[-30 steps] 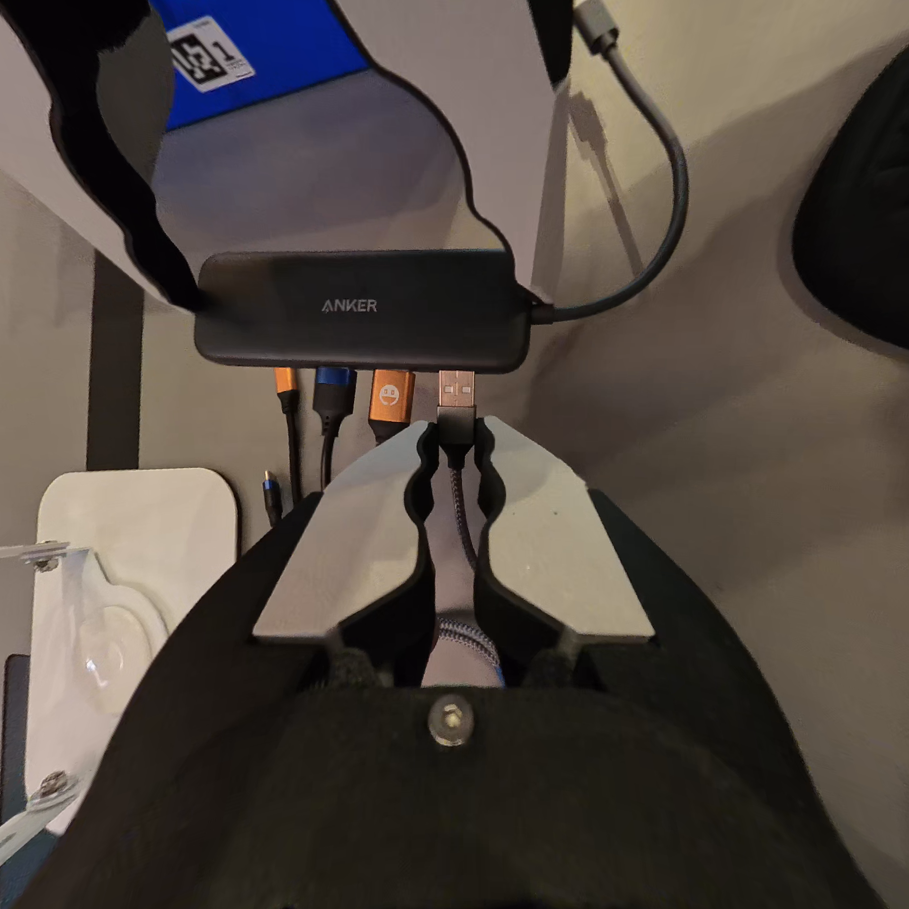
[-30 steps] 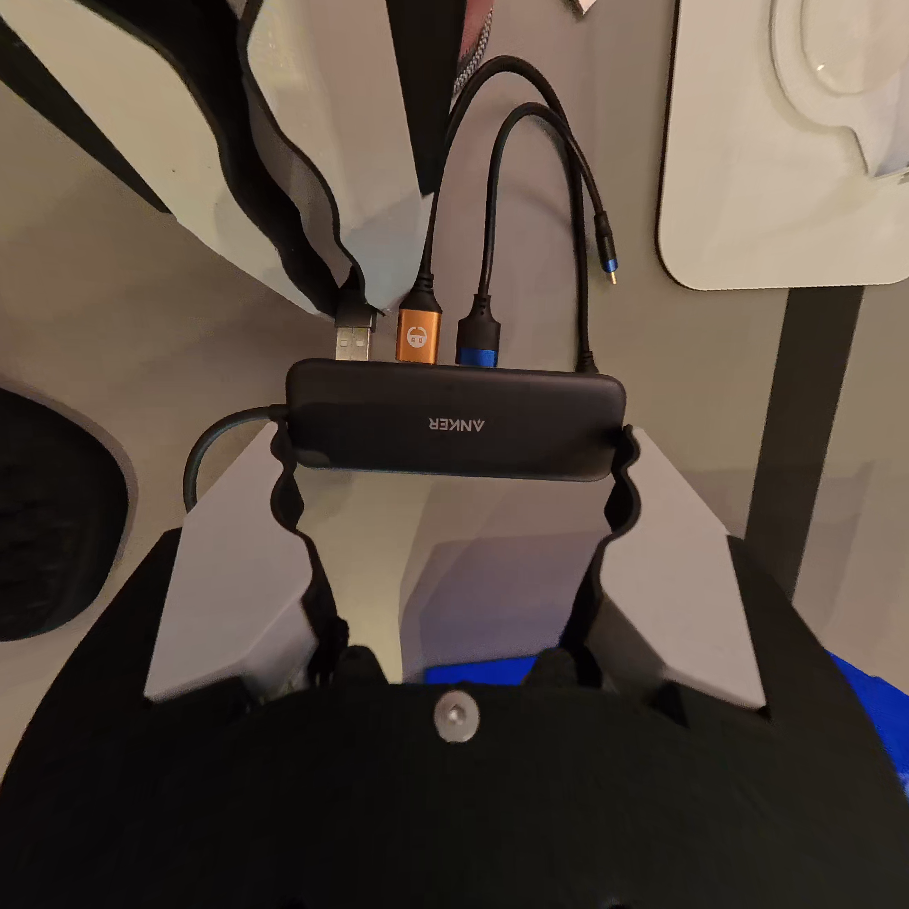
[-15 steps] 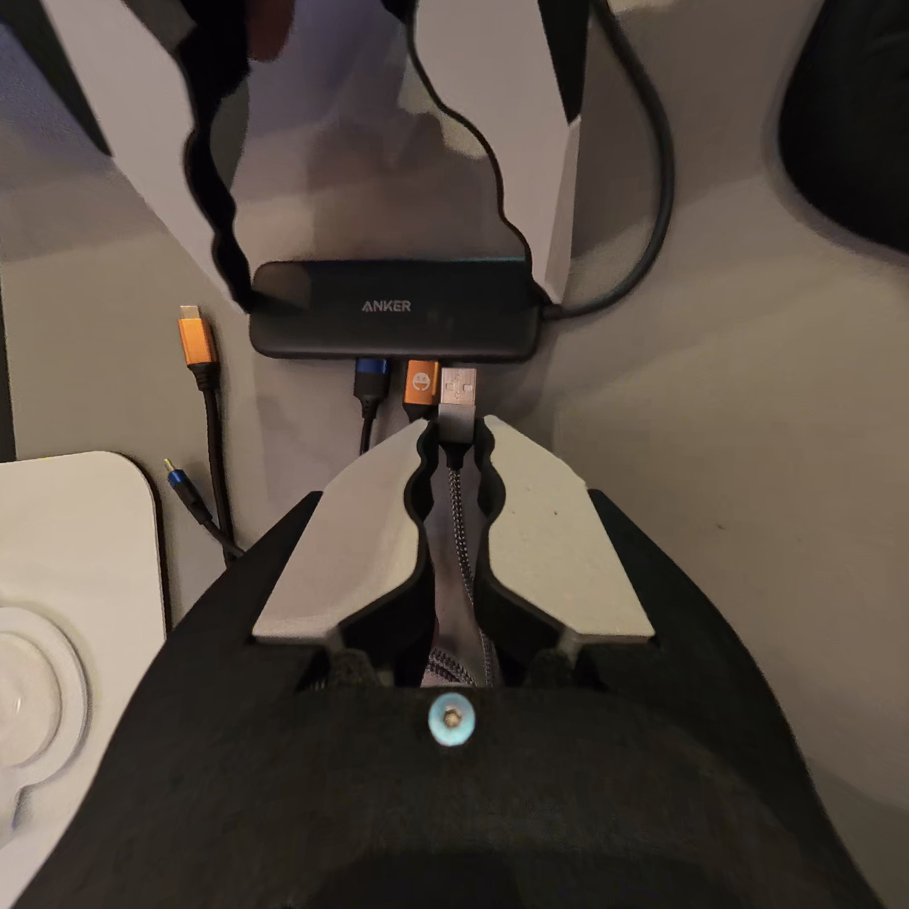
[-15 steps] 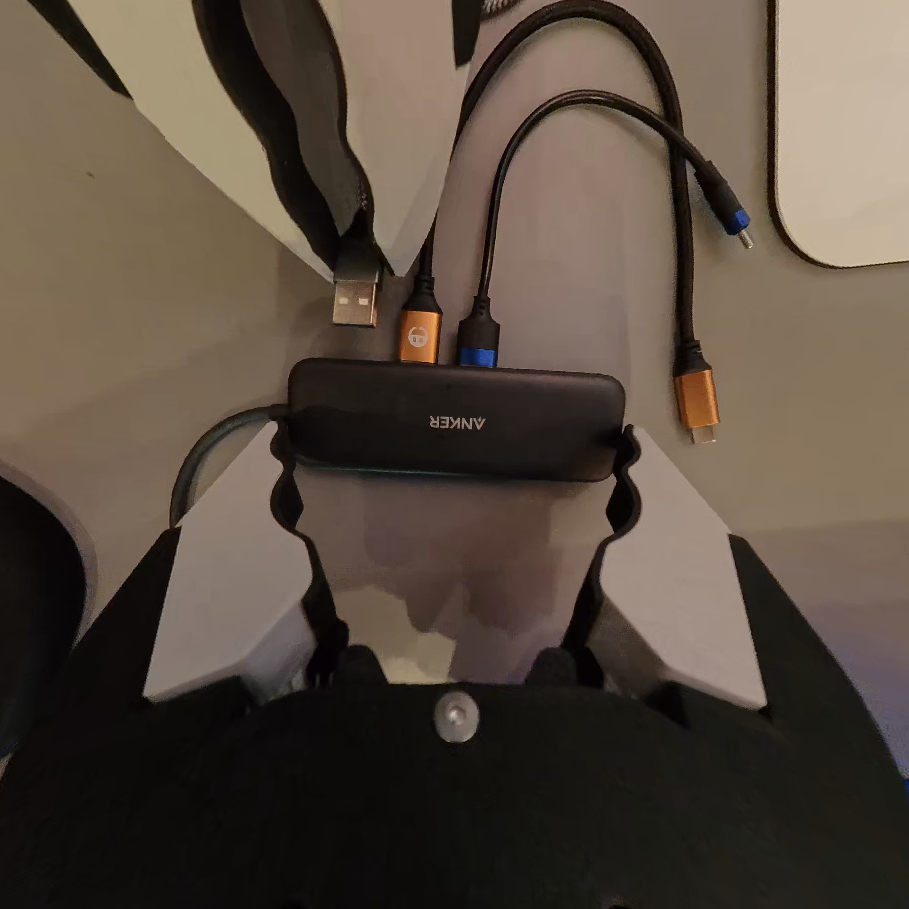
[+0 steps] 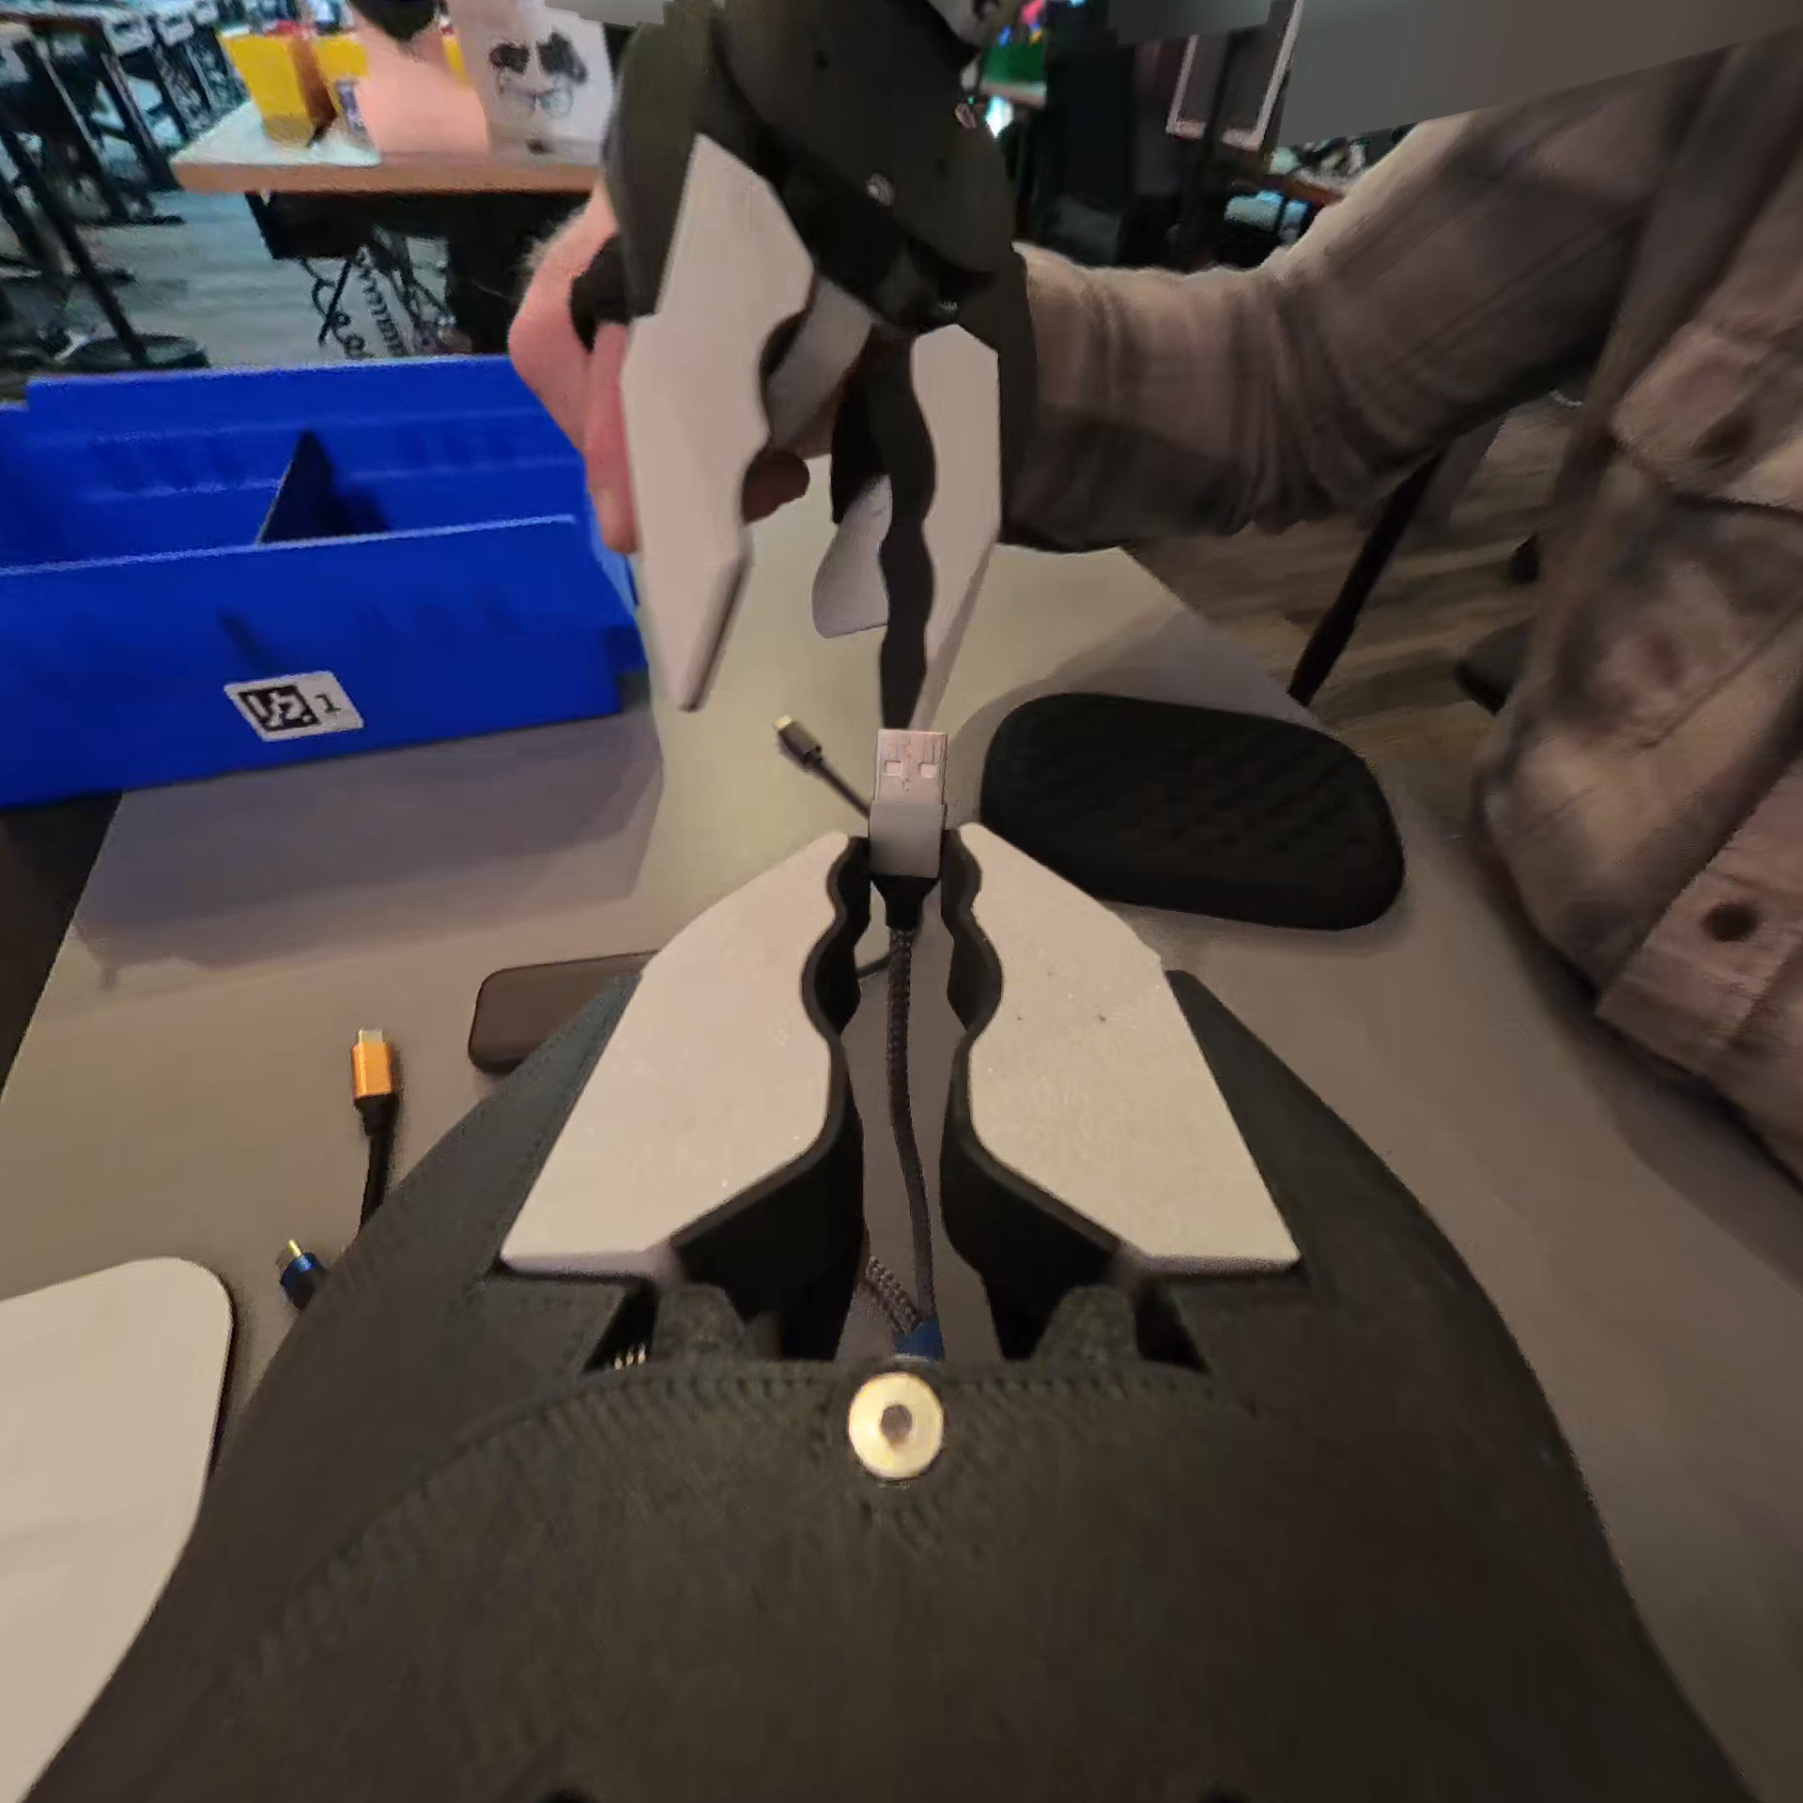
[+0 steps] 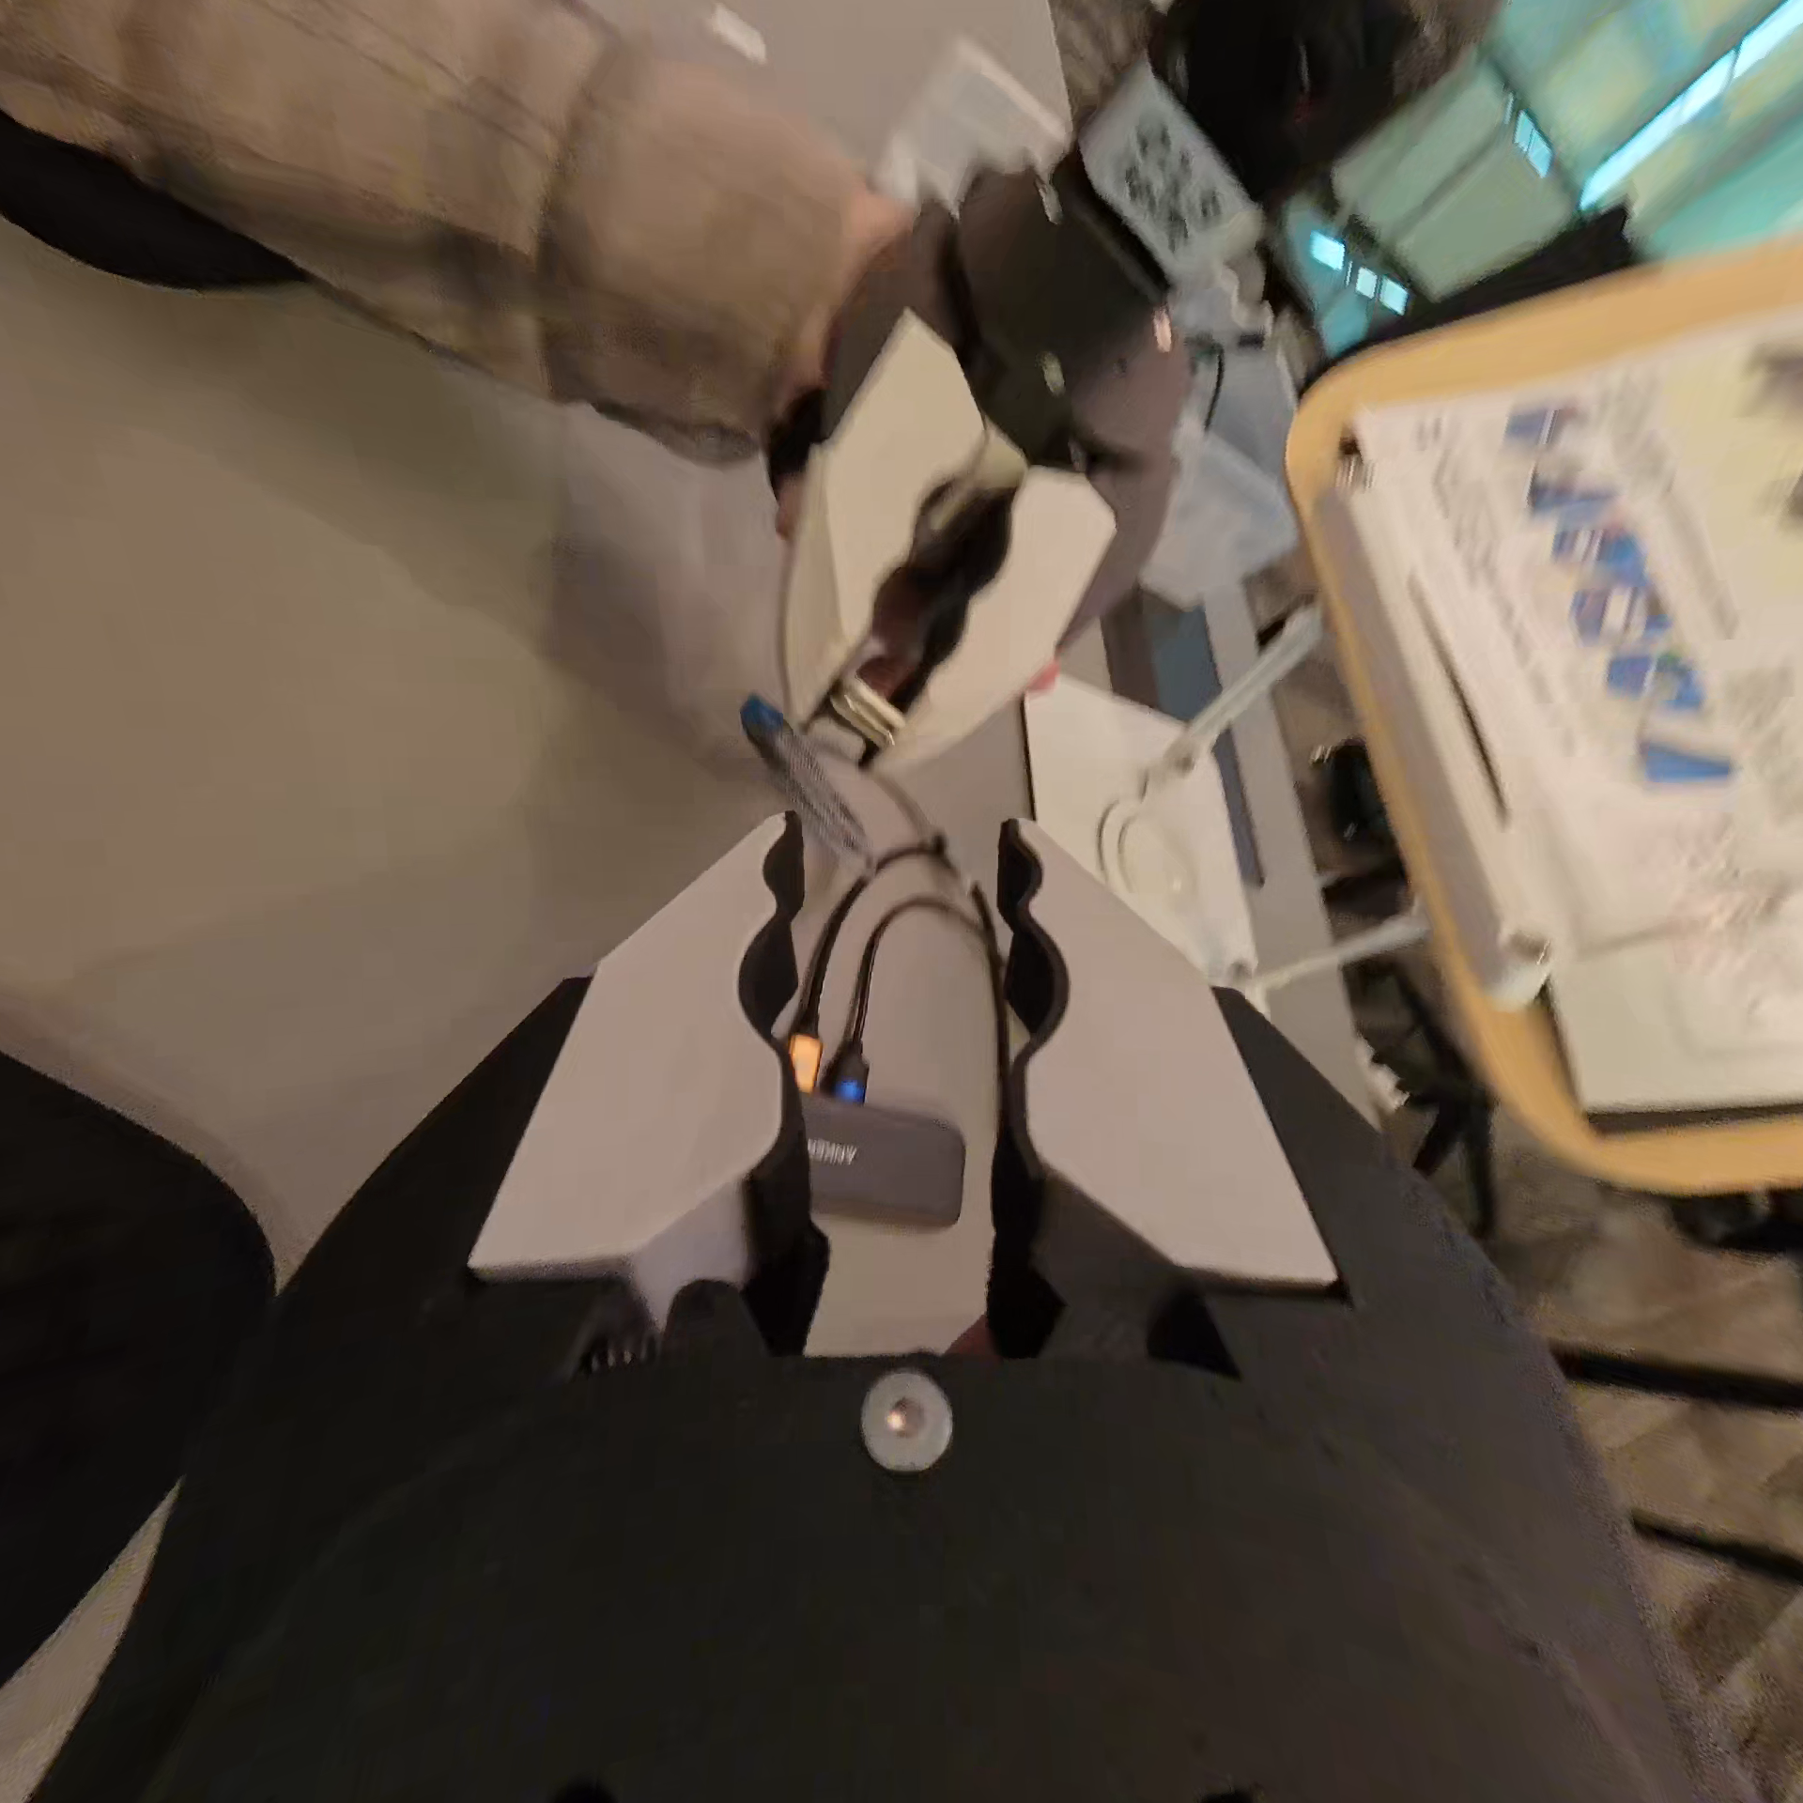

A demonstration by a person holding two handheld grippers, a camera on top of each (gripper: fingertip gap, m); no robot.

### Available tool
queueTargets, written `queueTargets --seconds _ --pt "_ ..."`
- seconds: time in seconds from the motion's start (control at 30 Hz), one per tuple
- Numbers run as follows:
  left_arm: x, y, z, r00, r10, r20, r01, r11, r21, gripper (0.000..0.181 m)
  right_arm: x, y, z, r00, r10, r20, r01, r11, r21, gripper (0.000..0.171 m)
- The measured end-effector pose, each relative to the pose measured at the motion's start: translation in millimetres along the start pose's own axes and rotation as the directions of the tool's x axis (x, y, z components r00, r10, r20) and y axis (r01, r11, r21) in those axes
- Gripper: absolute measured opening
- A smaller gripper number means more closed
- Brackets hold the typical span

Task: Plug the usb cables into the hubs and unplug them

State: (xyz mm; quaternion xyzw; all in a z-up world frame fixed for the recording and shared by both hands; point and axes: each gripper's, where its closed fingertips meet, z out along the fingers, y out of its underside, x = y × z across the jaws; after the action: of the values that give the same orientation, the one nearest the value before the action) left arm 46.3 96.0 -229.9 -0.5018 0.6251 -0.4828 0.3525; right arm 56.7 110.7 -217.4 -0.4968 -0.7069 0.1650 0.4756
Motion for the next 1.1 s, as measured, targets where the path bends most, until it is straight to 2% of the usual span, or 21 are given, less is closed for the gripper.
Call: queueTargets --seconds 0.1,0.2,0.3,0.4,0.47,0.6,0.67,0.73,0.83,0.93,0.97,1.03,1.1 --pt "9 -3 -1 0.999 0.01 -0.04 -0.01 1.0 -0.003 0.014 -7 -26 -1 0.992 -0.122 0.008 0.122 0.992 0.028 0.027" --pt "15 -3 4 0.997 0.01 -0.07 -0.011 1.0 -0.013 0.014 -17 -31 5 0.973 -0.222 0.055 0.223 0.975 -0.008 0.012" --pt "17 0 6 0.996 0.007 -0.084 -0.01 0.999 -0.035 0.014 -24 -27 10 0.963 -0.239 0.124 0.245 0.969 -0.036 0.008" --pt "13 1 6 0.998 -0.008 -0.064 0.006 0.999 -0.037 0.014 -21 -23 10 0.98 -0.146 0.135 0.155 0.986 -0.056 0.002" --pt "8 -4 4 1.0 0.0 -0.022 0.0 1.0 -0.014 0.012 -13 -24 8 0.992 -0.007 0.124 0.009 1.0 -0.019 0.002" --pt "-10 -12 1 0.971 0.156 0.179 -0.14 0.986 -0.095 0.016 2 -11 4 0.954 0.282 0.097 -0.288 0.957 0.047 0.002" --pt "-22 -19 -4 0.902 0.303 0.309 -0.252 0.948 -0.193 0.021 14 -5 -2 0.889 0.451 0.078 -0.458 0.882 0.109 0.002" --pt "-31 -25 -5 0.797 0.458 0.393 -0.353 0.882 -0.312 0.026 25 -3 -11 0.797 0.599 0.082 -0.602 0.773 0.202 0.002" --pt "-42 -39 -1 0.598 0.649 0.471 -0.478 0.76 -0.441 0.029 35 -3 -27 0.608 0.771 0.189 -0.777 0.53 0.339 0.002" --pt "-46 -51 9 0.447 0.73 0.517 -0.553 0.68 -0.481 0.031 37 -3 -41 0.468 0.825 0.317 -0.849 0.319 0.422 0.002" --pt "-45 -50 14 0.432 0.745 0.509 -0.569 0.663 -0.487 0.03 35 -1 -43 0.439 0.831 0.341 -0.86 0.279 0.426 0.002" --pt "-47 -55 17 0.34 0.775 0.532 -0.595 0.616 -0.517 0.027 30 -1 -47 0.396 0.822 0.41 -0.877 0.207 0.433 0.002" --pt "-41 -55 25 0.362 0.776 0.517 -0.615 0.615 -0.493 0.023 24 -1 -47 0.365 0.812 0.456 -0.89 0.161 0.426 0.001"
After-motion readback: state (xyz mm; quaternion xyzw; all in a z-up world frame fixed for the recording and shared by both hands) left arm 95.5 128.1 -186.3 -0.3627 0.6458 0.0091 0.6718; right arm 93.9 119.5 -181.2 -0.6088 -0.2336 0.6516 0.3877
